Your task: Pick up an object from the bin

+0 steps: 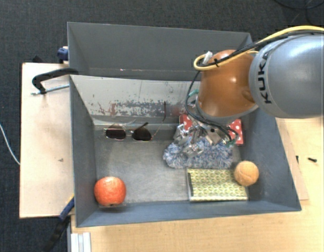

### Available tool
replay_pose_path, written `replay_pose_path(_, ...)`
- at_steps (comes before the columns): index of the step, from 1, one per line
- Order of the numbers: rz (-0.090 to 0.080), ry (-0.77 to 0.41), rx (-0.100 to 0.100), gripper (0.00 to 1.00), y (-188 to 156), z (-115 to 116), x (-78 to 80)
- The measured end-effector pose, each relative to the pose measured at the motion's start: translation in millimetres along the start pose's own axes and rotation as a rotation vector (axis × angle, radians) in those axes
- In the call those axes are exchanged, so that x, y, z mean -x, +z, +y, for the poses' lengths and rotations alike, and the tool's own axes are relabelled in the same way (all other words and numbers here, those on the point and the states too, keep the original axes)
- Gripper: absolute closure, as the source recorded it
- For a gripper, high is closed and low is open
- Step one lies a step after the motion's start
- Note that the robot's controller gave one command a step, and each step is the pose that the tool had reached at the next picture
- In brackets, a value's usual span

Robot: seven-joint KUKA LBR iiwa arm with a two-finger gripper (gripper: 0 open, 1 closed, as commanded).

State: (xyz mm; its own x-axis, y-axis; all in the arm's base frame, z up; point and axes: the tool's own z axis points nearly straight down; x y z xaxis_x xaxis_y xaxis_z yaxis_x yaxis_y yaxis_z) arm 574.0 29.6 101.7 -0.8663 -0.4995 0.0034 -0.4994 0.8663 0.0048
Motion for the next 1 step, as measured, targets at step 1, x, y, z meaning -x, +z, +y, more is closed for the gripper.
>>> replay_pose_path(1,-0.004,0.000,-0.003,1.00,-19.7,-0.9,1.0)
